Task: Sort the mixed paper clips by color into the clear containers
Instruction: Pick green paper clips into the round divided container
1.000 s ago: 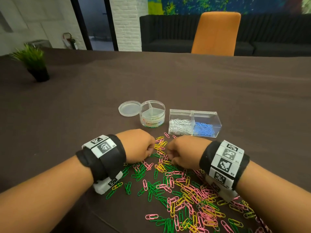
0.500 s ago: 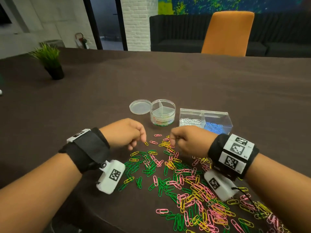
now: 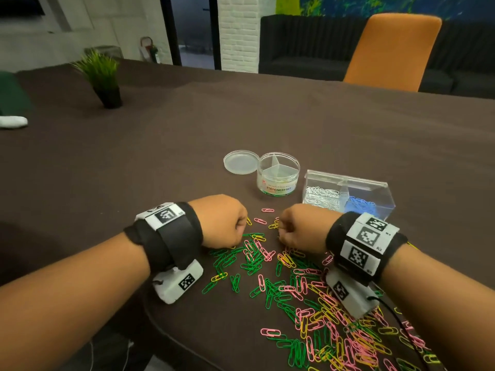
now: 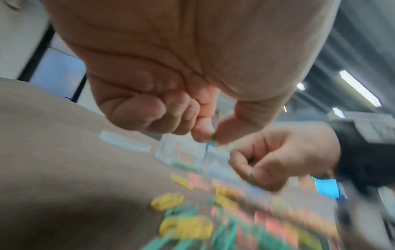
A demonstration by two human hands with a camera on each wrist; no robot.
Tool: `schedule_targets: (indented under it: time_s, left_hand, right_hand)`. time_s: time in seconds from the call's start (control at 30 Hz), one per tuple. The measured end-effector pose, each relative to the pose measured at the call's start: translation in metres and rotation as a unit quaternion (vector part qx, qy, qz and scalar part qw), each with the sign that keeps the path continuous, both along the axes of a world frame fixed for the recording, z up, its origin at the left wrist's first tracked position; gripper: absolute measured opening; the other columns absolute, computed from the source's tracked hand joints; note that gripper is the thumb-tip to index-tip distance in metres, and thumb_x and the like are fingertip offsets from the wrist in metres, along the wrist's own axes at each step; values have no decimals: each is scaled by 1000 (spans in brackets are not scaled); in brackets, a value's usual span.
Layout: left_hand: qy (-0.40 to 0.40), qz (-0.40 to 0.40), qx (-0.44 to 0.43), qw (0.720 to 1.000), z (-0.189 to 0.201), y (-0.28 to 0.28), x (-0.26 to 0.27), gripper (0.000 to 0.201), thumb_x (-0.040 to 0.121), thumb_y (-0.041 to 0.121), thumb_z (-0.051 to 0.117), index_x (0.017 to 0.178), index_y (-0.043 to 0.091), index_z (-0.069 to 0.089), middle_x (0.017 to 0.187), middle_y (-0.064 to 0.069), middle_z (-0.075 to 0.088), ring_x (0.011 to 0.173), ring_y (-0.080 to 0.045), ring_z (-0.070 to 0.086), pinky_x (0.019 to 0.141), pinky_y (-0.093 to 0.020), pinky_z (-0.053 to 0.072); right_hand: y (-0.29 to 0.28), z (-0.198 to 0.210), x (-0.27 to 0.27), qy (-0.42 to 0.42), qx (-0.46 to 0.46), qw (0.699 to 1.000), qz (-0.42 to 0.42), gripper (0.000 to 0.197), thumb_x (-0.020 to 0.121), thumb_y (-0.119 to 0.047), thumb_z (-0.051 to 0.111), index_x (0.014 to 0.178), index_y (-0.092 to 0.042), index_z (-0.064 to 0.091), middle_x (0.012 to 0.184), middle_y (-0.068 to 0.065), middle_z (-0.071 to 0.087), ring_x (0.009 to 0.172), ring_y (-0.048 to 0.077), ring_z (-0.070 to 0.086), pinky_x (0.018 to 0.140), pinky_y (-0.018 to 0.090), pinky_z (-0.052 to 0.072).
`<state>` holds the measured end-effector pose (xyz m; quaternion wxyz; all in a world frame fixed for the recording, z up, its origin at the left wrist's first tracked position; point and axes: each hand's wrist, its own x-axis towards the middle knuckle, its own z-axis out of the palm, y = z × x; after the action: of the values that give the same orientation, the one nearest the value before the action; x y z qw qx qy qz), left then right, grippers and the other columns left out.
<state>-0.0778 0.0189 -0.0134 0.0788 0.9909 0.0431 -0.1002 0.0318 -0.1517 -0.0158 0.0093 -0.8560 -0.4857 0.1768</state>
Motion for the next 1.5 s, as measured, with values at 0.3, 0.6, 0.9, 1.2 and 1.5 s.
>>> schedule_targets:
  time_s: [0.3,0.6,0.9,1.2,1.5]
  left_hand:
    - [-68,190,-360,911,25,24,-27,37,85,37,57,56,20,39,47,7,35,39,-16,34,42,-25,35]
    - [7,114,-127,985,8,36,-40,6,93,26,63,92,25,56,70,11,58,60,-2,51,56,-18,36]
    - [74,105,5,992,8,19,-33,24,75,42,79,85,22,71,70,9,66,69,-11,61,58,-22,42]
    - [78,63,67,993,10,8,-33,17,85,22,57,94,15,69,89,-2,69,83,-23,64,66,-28,49]
    - [-72,181,-71,978,24,19,-33,41,99,35,37,63,18,46,62,3,46,71,-25,48,58,-29,37]
  right_hand:
    - [3,5,6,419,226,871,-123,22,87,12,36,93,-9,43,69,17,64,47,24,48,40,26,38]
    - [34,7,-1,303,143,933,-129,19,91,-4,47,78,-14,56,67,4,50,50,17,44,47,21,35]
    - [33,-1,-5,34,11,999,-7,24,81,-37,75,88,-20,59,89,-2,64,79,16,58,71,28,46]
    - [38,2,-15,34,17,998,52,14,84,-29,72,94,-22,66,79,-12,59,79,10,57,68,21,43]
    - [32,0,-20,48,56,997,22,13,87,-24,56,76,-21,51,69,-6,54,63,12,51,62,26,42]
